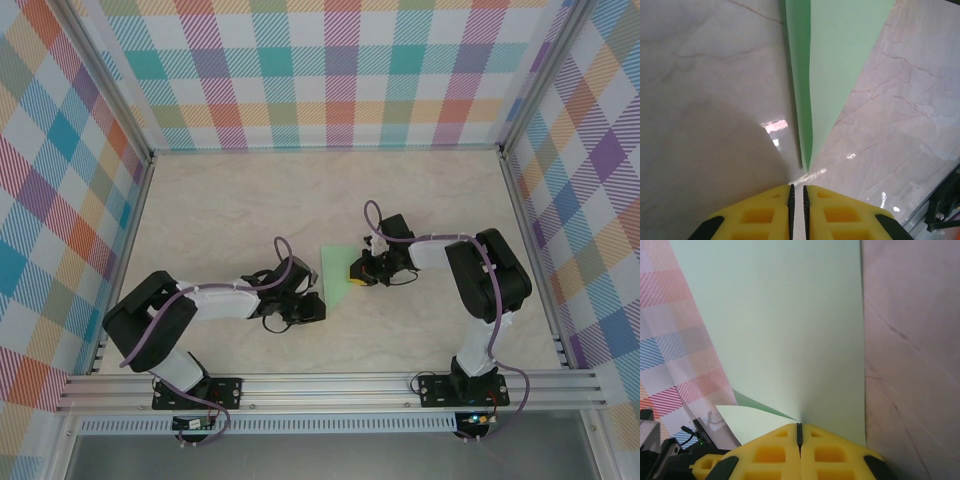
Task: Fold a paper plane with a square sheet of paper (pick it up from the middle)
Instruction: Third fold the triangle at the center of the table.
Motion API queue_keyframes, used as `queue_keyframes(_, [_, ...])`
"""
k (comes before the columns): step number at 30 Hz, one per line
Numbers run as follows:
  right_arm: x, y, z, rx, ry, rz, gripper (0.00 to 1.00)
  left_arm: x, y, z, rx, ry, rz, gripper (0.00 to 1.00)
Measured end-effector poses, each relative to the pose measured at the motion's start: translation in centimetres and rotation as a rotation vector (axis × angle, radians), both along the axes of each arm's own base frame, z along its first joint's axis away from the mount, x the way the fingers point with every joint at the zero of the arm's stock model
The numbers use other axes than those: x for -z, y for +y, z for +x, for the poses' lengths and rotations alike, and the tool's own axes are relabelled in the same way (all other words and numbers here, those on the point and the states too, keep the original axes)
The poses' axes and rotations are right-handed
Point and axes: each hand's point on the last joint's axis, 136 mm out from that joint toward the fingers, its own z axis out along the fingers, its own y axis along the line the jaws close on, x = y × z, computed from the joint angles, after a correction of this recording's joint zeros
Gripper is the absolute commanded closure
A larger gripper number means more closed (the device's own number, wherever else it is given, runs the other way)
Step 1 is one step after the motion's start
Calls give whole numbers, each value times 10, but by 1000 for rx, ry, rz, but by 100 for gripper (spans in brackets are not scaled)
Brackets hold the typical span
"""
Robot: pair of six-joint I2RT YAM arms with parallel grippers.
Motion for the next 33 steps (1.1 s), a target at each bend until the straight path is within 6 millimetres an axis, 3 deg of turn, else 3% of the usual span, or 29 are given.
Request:
queue_keyframes(4, [0,0,0,0,1,-1,94,-19,0,5,-12,-50,-27,84])
queue_keyframes(11, [-1,0,1,2,5,-4,93,-48,-19,36,-45,-145,-57,87])
queue_keyframes(15, [-1,0,1,4,13,-7,93,-35,-32,52,-51,-144,-32,89])
queue_keyframes(21, [-2,0,2,10,19,-15,91,4,-26,53,-58,-91,62,92])
queue_keyframes(26, [-12,-3,4,23,-8,-24,86,6,-24,56,-57,-105,77,93])
queue_keyframes(30, [-35,-1,1,20,-70,6,90,6,-24,56,-51,-110,78,94])
queue_keyframes(33, [-39,10,-5,1,-84,22,94,6,-24,56,-44,-115,79,94])
